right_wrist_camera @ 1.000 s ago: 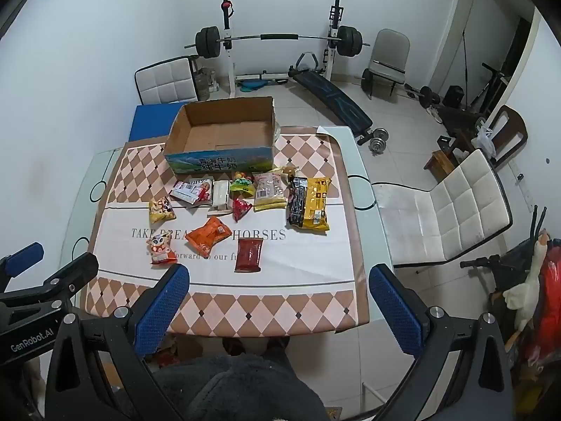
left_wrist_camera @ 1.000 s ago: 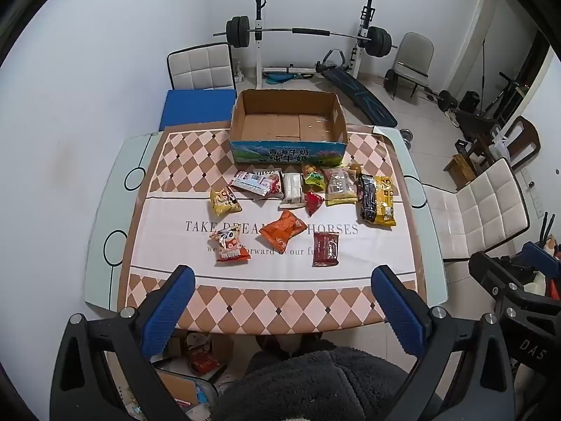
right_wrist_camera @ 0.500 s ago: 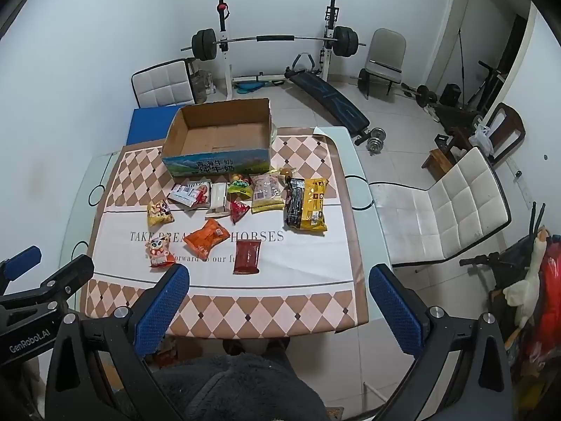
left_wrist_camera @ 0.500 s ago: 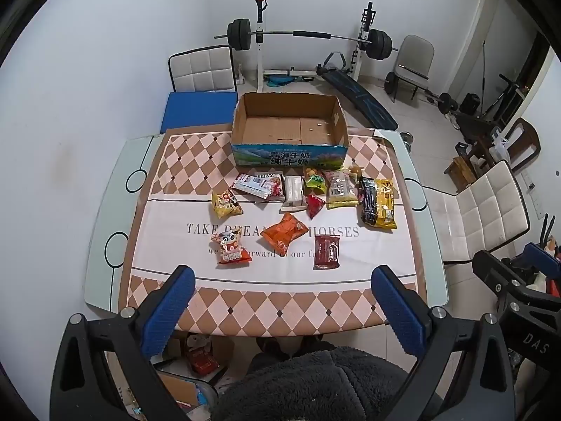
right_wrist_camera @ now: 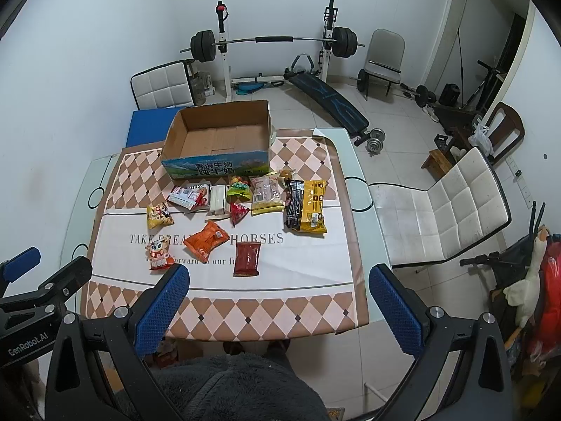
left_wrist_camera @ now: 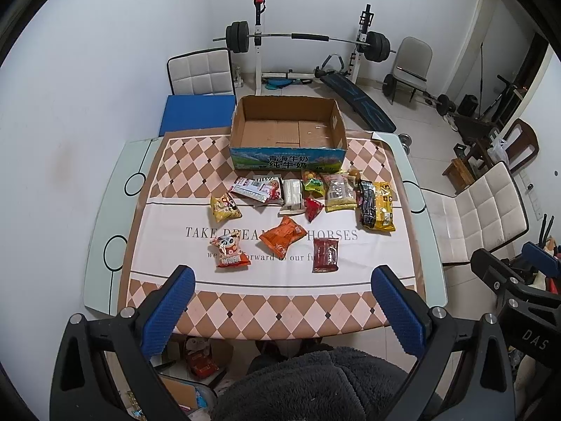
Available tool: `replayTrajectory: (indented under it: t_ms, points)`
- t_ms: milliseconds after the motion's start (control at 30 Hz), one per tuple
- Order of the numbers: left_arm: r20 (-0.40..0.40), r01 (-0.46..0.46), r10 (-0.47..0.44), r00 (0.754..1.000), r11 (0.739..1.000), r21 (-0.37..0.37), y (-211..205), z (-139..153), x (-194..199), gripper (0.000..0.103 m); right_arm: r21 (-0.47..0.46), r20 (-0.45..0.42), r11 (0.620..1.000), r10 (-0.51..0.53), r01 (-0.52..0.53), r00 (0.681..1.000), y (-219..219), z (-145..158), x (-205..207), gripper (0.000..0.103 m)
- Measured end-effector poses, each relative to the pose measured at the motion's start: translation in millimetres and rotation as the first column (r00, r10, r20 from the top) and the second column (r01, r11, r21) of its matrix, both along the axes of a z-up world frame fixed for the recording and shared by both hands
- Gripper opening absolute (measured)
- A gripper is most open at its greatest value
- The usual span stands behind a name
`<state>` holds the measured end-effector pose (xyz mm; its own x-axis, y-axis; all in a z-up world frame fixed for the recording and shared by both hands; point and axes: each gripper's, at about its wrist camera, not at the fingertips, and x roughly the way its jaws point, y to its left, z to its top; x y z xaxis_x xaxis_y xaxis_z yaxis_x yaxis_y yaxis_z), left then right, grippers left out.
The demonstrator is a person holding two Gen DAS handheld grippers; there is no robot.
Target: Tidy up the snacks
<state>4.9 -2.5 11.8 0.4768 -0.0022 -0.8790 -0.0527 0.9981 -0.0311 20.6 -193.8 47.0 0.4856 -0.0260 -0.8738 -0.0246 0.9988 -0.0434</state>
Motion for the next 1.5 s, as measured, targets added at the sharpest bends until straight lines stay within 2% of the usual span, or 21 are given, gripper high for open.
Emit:
replayTrajectory:
  t_ms: [767,867,1300,1500]
  points:
    - [0.010,0.000,0.000,1.000,1.000,-0.008,-2,1,1,0.103,0.002,0.001,1.000,0.002,-0.002,1.000,2,-1,0,0.103]
    - [0.015,-0.001,0.001,1.000,1.000,-0.008,-2,4,1,0.103,0.002,0.002,1.000,0.002,-0.002,1.000,-5,9,1,0.103]
    - [0.019,-0.002,0.002,1.000,1.000,-0.013,1,3,3,0.103,-0.001,0.005,1.000,0.003,-0.003,1.000,-2,5,1,0.103]
    - [0.018,-0.003,0.003,1.000,1.000,-0.013,1,3,3,0.103,-0.001,0.006,1.000,0.002,-0.002,1.000,-4,15,8,0.103]
